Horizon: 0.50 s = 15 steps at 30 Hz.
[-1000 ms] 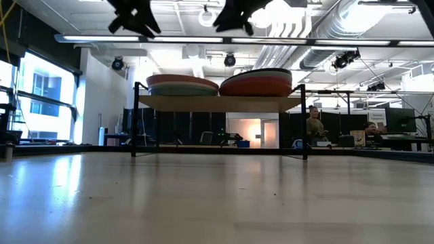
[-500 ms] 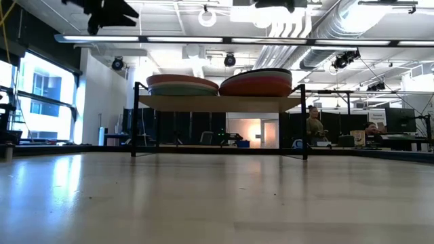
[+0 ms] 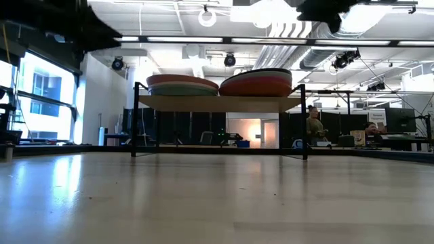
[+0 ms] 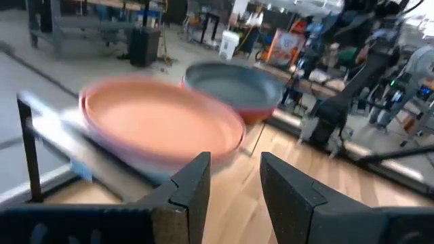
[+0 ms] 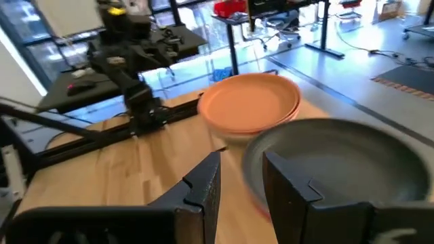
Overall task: Place and stack plates onto a shelf
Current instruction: Return to Home Position
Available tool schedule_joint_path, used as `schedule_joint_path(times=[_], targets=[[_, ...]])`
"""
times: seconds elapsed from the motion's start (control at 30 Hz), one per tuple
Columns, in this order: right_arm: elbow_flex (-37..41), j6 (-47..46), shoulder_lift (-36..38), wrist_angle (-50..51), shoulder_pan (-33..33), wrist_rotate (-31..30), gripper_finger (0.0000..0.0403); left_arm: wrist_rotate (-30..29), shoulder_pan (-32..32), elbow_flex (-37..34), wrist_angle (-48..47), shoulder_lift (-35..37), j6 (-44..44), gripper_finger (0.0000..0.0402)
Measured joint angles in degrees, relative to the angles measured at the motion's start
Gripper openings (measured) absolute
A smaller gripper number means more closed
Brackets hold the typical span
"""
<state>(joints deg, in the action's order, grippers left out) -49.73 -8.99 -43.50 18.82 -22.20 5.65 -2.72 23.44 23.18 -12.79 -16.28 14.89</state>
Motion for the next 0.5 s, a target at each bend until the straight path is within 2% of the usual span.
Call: schedule_joint_path(times=[0.1,0.3,0.5], targets=[[6.4,-1.3,4.6,-3.0,1.1,0.1,0.0091,0.9,0.0,-4.4,0.8,1.2,1.0,0.0117],[17.6,-1.9,12.3,-9.9,3.8,0.6,0.0091,3.7,0.0,-12.9,9.4,2.6,1.5,0.0117],[27.2,-4.7,18.3,-15.4,6.1,0.7,0.0091,4.2,0.0,-18.3,14.3,3.1,0.4,0.0117]])
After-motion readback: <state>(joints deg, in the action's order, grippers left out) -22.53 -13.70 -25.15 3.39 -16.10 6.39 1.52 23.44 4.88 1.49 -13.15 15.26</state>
